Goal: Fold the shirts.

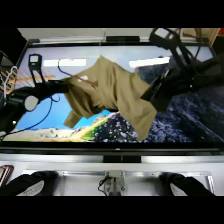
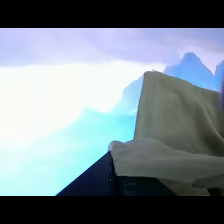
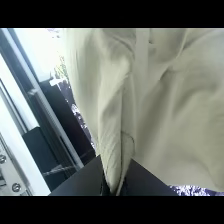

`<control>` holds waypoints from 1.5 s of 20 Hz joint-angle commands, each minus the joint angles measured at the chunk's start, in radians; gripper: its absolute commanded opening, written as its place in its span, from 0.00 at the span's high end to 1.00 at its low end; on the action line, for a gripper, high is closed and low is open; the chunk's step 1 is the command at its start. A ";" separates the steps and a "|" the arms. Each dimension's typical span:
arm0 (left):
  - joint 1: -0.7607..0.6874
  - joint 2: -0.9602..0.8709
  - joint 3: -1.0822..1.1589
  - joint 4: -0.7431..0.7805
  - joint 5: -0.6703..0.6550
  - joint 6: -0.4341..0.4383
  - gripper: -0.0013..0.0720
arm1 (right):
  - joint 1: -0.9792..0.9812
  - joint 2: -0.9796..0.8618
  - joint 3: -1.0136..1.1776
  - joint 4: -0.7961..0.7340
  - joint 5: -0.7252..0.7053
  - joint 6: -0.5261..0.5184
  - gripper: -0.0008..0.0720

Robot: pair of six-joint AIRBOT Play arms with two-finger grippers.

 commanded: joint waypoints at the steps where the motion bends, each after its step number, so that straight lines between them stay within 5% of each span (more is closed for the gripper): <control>1: 0.059 -0.002 0.043 -0.034 -0.006 0.016 0.92 | 0.001 0.010 0.001 0.010 0.008 -0.001 0.90; 14: 0.058 0.024 0.192 -0.094 -0.134 0.174 0.92 | 0.018 0.010 0.001 -0.237 0.011 -0.018 0.90; 17: 0.058 0.066 0.262 -0.161 -0.221 0.201 0.92 | 0.018 0.006 0.001 -0.285 -0.031 -0.027 0.90; 20: 0.023 0.098 0.337 -0.322 -0.347 0.365 0.92 | 0.019 -0.008 0.001 -0.280 -0.094 -0.014 0.90; 24: 0.003 0.105 0.418 -0.264 -0.504 0.399 0.92 | 0.019 -0.008 0.001 -0.269 -0.133 -0.008 0.90; 30: 0.004 0.103 0.455 -0.400 -0.386 0.396 0.92 | 0.125 -0.008 0.001 -0.214 -0.134 -0.008 0.90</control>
